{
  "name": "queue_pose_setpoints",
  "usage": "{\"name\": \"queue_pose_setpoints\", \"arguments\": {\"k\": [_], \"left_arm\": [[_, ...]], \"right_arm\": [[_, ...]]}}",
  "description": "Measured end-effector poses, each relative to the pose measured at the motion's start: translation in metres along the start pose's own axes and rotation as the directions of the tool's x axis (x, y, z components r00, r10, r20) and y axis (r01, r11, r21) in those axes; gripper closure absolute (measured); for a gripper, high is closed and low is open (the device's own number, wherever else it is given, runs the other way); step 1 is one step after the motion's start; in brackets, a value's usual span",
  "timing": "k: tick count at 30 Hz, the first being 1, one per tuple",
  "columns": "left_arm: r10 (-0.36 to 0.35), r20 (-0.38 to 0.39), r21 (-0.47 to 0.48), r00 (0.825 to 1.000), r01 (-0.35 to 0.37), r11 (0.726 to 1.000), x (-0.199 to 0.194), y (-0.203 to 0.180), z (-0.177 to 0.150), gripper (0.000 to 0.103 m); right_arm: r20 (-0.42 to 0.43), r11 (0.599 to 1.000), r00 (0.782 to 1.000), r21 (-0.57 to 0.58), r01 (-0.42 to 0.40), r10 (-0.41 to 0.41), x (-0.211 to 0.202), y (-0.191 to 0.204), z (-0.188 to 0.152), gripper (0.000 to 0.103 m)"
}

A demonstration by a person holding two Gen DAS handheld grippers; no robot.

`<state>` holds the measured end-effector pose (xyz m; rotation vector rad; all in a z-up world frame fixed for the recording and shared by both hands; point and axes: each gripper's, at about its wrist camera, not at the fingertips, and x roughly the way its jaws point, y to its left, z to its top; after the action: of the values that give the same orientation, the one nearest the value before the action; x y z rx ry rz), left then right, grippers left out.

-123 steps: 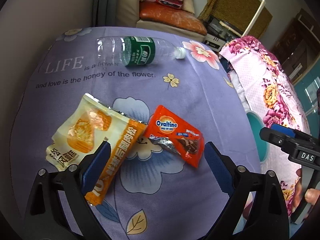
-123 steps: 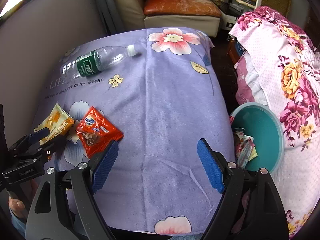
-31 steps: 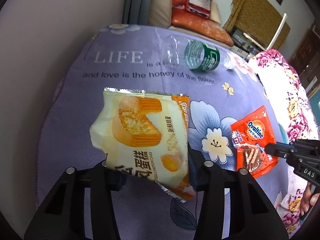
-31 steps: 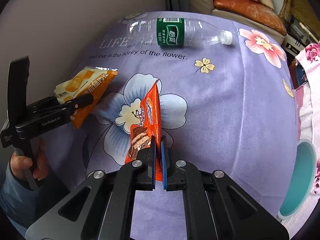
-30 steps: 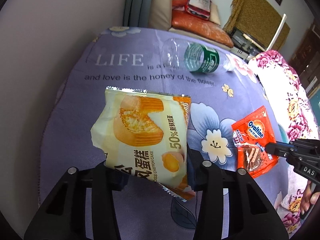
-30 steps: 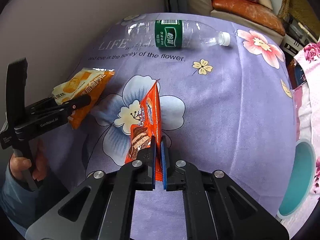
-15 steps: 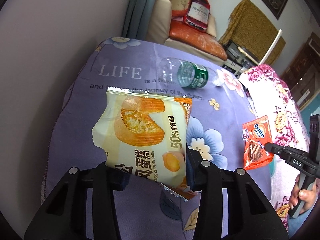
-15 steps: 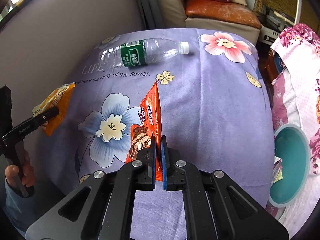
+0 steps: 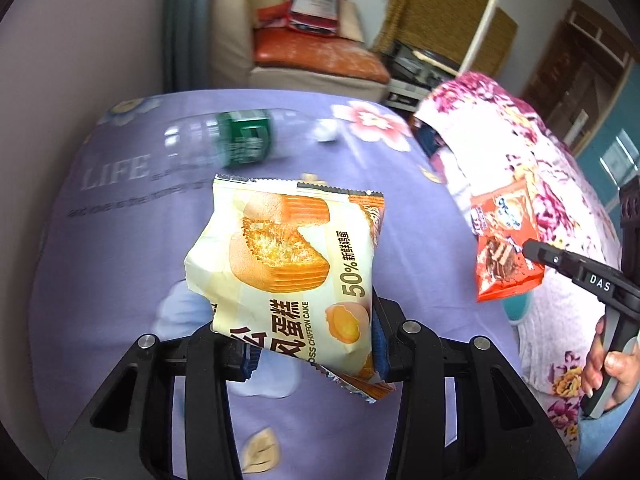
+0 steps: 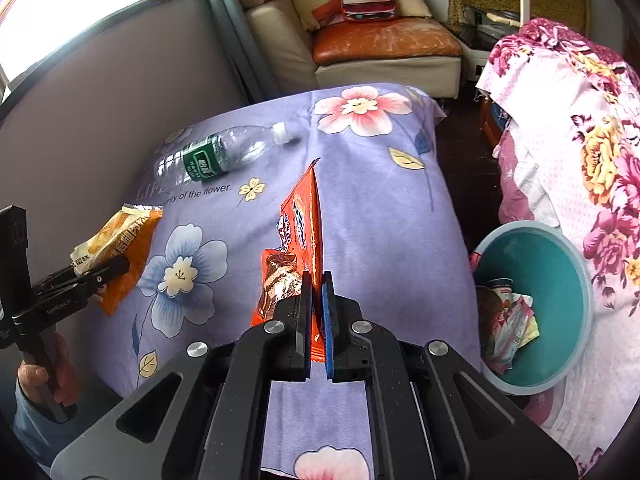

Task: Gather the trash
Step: 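Carry the cake packet and Ovaltine packet over the teal bin with both tools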

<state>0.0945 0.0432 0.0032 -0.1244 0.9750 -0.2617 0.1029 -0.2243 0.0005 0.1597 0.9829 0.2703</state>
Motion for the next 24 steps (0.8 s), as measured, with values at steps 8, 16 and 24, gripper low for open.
{"name": "queue_pose_setpoints", "arguments": {"k": [8,16,24], "left_arm": [[-0.072,-0.042,0.175,0.997,0.078,0.981,0.038,-0.102,0.011,0.06],[-0.095,-0.078,0.307,0.992,0.115,0.945,0.068,-0.191,0.016,0.06],[-0.087,-0.128,0.382,0.988,0.13,0.915,0.096,-0.252,0.014,0.059]], "right_arm": [[0.088,0.993,0.994,0.109,0.047,-0.057,-0.036,-0.067,-0.005,0.099],[0.123,0.977,0.986,0.194,0.086,-0.111,-0.061,-0.125,-0.011,0.099],[0.15,0.963,0.978,0.25,0.104,-0.145,-0.08,-0.176,-0.024,0.099]]}}
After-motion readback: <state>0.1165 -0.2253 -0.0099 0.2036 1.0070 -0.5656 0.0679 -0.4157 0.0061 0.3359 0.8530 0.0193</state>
